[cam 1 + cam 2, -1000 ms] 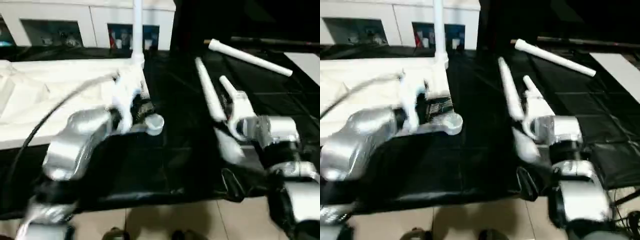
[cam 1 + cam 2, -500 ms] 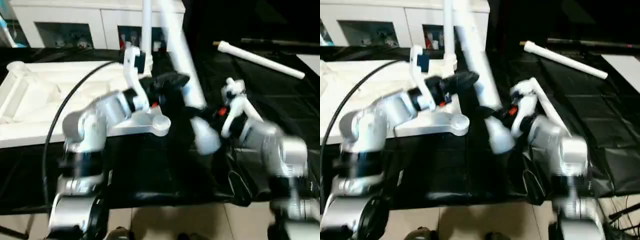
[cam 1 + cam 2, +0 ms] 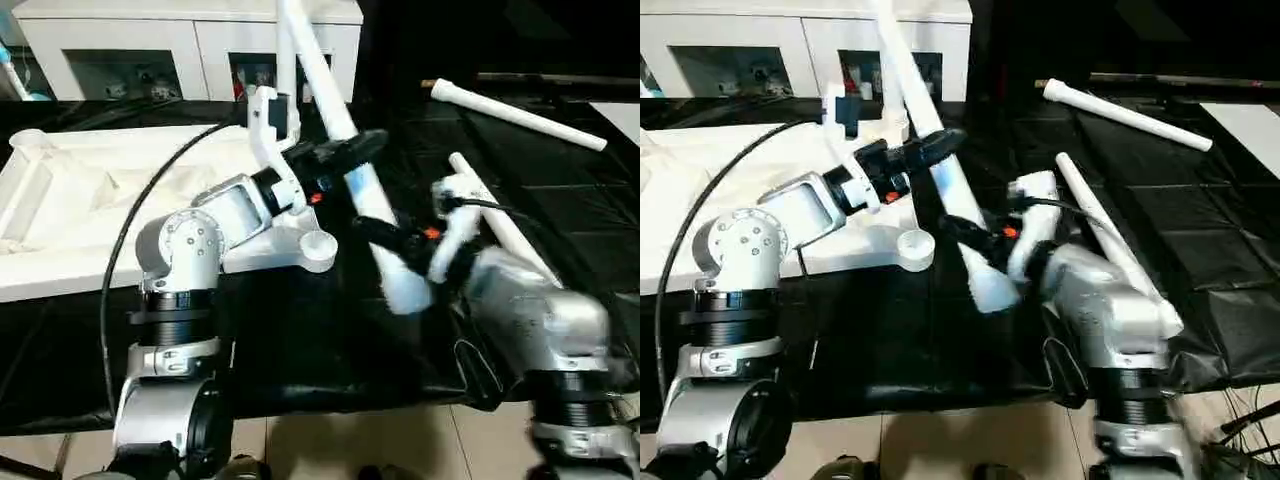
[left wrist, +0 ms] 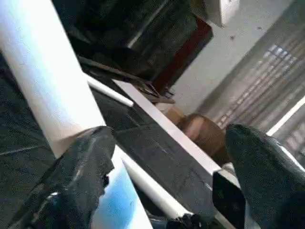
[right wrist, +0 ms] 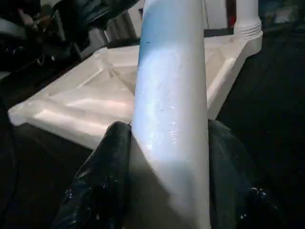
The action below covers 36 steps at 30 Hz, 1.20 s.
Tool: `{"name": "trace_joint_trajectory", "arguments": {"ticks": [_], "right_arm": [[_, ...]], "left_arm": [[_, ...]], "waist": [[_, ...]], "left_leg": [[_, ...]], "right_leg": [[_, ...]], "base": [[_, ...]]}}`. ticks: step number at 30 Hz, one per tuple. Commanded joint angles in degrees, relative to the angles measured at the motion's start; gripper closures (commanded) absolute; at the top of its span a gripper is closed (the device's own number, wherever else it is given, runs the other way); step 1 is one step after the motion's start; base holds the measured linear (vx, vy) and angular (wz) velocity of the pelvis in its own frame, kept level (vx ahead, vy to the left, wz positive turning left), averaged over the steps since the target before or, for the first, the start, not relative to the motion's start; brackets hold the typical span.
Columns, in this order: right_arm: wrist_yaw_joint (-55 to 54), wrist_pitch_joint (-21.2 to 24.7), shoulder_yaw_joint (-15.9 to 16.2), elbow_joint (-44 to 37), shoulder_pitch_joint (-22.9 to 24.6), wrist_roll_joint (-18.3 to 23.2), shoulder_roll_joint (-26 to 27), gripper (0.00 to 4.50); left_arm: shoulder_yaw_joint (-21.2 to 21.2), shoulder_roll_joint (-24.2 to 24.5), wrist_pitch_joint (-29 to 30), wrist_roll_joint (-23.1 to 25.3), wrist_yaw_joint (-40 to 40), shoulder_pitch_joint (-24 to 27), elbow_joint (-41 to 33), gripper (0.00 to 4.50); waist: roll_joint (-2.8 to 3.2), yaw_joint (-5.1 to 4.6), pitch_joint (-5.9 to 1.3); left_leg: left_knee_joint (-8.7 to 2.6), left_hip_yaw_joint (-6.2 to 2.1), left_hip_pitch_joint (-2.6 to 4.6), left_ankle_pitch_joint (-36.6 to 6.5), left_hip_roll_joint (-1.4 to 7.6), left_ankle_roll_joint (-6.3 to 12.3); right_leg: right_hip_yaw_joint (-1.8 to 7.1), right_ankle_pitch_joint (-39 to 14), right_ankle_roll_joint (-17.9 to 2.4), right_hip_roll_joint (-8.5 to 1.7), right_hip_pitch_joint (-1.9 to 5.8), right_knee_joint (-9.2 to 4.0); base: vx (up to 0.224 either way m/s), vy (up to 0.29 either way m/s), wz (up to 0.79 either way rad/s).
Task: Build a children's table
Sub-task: Pick table leg
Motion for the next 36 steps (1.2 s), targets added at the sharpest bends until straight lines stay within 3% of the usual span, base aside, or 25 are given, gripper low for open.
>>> {"name": "trace_joint_trajectory", "arguments": {"ticks": [1,4,8,12,14,20,25,29,31,33,36], "right_arm": [[-1.0,-2.5,-2.8,-1.6,-2.4,0.9,-0.4,2.68],[-0.7,-2.5,-3.0,-2.5,-2.5,1.4,-0.6,2.68],[0.3,-2.1,-1.7,-4.0,-1.9,2.2,-0.6,2.68],[2.2,-1.1,1.6,-5.1,-0.4,2.1,-0.8,2.68],[4.0,-0.7,5.0,-6.7,1.7,1.7,-1.2,2.68],[4.1,-0.5,6.9,-7.3,2.8,1.8,-0.6,2.68],[3.8,-0.5,6.9,-6.6,2.1,1.9,-0.5,2.68],[4.3,-1.3,7.4,-5.8,1.8,1.9,-1.3,2.68],[4.2,-1.3,7.3,-5.6,1.6,1.8,-1.3,2.68],[4.0,-1.3,7.0,-5.4,1.3,1.8,-1.2,2.68],[3.8,-1.3,6.9,-5.3,1.1,1.7,-1.2,2.68]], "left_arm": [[1.4,1.5,1.4,-0.3,1.3,1.1,-1.1,0.05],[1.3,2.1,2.0,-0.9,1.5,2.3,-3.0,0.00],[1.2,1.8,1.4,-0.8,2.0,2.6,-2.9,0.00],[1.6,1.3,0.5,-1.6,2.3,1.8,-2.2,0.00],[1.9,0.9,0.9,-2.7,2.3,1.5,-2.4,0.00],[0.5,0.5,1.8,-2.0,2.7,3.1,-3.3,0.00],[0.2,0.9,2.9,-2.4,3.0,3.6,-4.3,0.45],[0.1,1.3,2.7,-2.9,3.8,4.1,-4.5,0.76],[0.2,1.3,2.7,-2.9,3.9,4.3,-4.8,0.79],[0.4,1.3,2.9,-3.2,3.9,4.6,-5.1,1.13],[0.2,1.2,3.0,-3.2,3.9,5.1,-5.8,1.29]], "waist": [[0.11,0.16,-4.99],[-0.21,0.15,-4.94],[0.04,0.50,-5.11],[-0.03,0.45,-4.99],[-0.10,0.71,-5.23],[-0.37,0.65,-5.33],[-0.70,0.66,-5.43],[-0.18,0.98,-5.62],[-0.39,0.99,-5.62],[-0.31,1.04,-5.64],[-0.20,1.03,-5.62]], "left_leg": [[-4.05,-1.89,1.26,-14.3,2.70,1.22],[-4.11,-1.72,1.17,-13.8,2.74,1.44],[-4.08,-1.70,1.25,-13.1,2.80,1.75],[-4.18,-1.76,1.08,-13.7,2.77,1.56],[-4.08,-1.74,0.95,-13.3,2.75,1.44],[-4.11,-1.83,0.96,-13.5,2.90,1.07],[-4.06,-1.74,0.95,-12.8,2.89,1.07],[-3.98,-1.80,0.99,-12.3,2.92,0.89],[-3.99,-1.74,0.91,-12.1,2.89,0.92],[-3.94,-1.70,0.95,-12.1,2.85,0.93],[-3.98,-1.75,1.01,-12.4,2.88,0.77]], "right_leg": [[2.03,-22.9,-6.7,-3.09,3.34,-5.26],[2.16,-21.3,-6.8,-3.06,3.37,-5.13],[2.23,-19.8,-7.6,-3.12,3.35,-4.91],[2.25,-20.5,-7.2,-3.24,3.47,-5.01],[2.29,-20.3,-6.8,-3.32,3.70,-5.06],[2.30,-21.8,-6.6,-3.44,3.59,-5.06],[2.34,-22.0,-6.0,-3.38,3.48,-5.00],[2.40,-20.3,-6.3,-3.43,3.54,-4.75],[2.39,-19.9,-6.4,-3.39,3.62,-4.71],[2.39,-19.9,-6.6,-3.37,3.55,-4.75],[2.37,-20.2,-6.5,-3.34,3.55,-4.75]], "base": [[0.000,0.000,0.00],[0.000,0.000,0.00],[0.000,0.000,0.00],[0.000,0.000,0.00],[0.000,0.000,0.00],[0.000,0.000,0.00],[0.000,0.000,0.00],[0.000,0.000,0.00],[0.000,0.000,0.00],[0.000,0.000,0.00],[0.000,0.000,0.00]]}}
